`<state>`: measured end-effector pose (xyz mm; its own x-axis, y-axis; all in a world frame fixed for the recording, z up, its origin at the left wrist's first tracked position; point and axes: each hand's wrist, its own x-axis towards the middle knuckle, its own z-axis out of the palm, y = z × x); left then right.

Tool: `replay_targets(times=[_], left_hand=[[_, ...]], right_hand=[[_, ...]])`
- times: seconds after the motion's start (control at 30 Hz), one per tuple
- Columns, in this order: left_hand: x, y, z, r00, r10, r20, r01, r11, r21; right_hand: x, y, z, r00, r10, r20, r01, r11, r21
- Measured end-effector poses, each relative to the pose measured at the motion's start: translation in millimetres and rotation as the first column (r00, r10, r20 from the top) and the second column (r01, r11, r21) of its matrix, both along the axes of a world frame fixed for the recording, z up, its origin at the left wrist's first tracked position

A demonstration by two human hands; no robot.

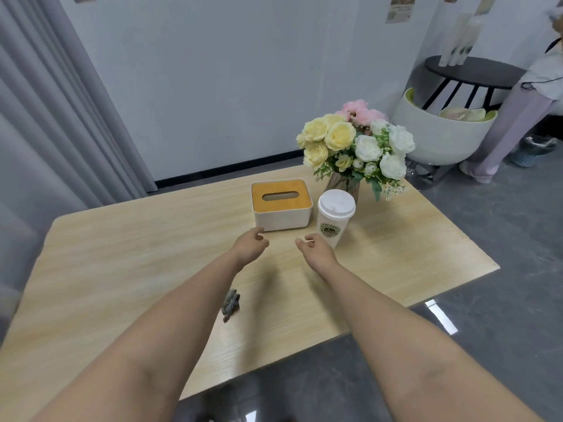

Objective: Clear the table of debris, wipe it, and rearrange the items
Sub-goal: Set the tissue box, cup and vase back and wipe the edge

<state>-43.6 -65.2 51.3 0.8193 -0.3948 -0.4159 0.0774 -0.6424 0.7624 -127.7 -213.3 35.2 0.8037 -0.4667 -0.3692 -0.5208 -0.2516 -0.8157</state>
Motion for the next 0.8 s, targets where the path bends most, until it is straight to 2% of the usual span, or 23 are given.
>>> replay_targets(times=[0.2, 0.47, 0.7, 0.8], left_hand=[[7.1, 73.8, -17.3, 0.998, 0.069, 0.000, -0.069, 0.994, 0.090], [9.2, 151.7, -50.9, 0.995, 0.076, -0.059, -0.060, 0.971, 0.232], [21.5, 196.0, -73.0, 0.997, 0.014, -0.072, 0.007, 0.959, 0.282], [33.0, 227.4, -82.0, 0.998, 0.019, -0.057, -0.001, 0.952, 0.306]], right_hand=[[22.5, 60.9, -16.1, 0.965, 0.248, -0.080, -0.253, 0.965, -0.068], [48.4, 141.5, -42.8, 0.826, 0.530, -0.190, -0.558, 0.815, -0.156], [60.8, 186.9, -76.6, 0.698, 0.592, -0.404, -0.716, 0.594, -0.366], [57.5, 200.8, -92.2, 0.743, 0.517, -0.426, -0.669, 0.583, -0.461]])
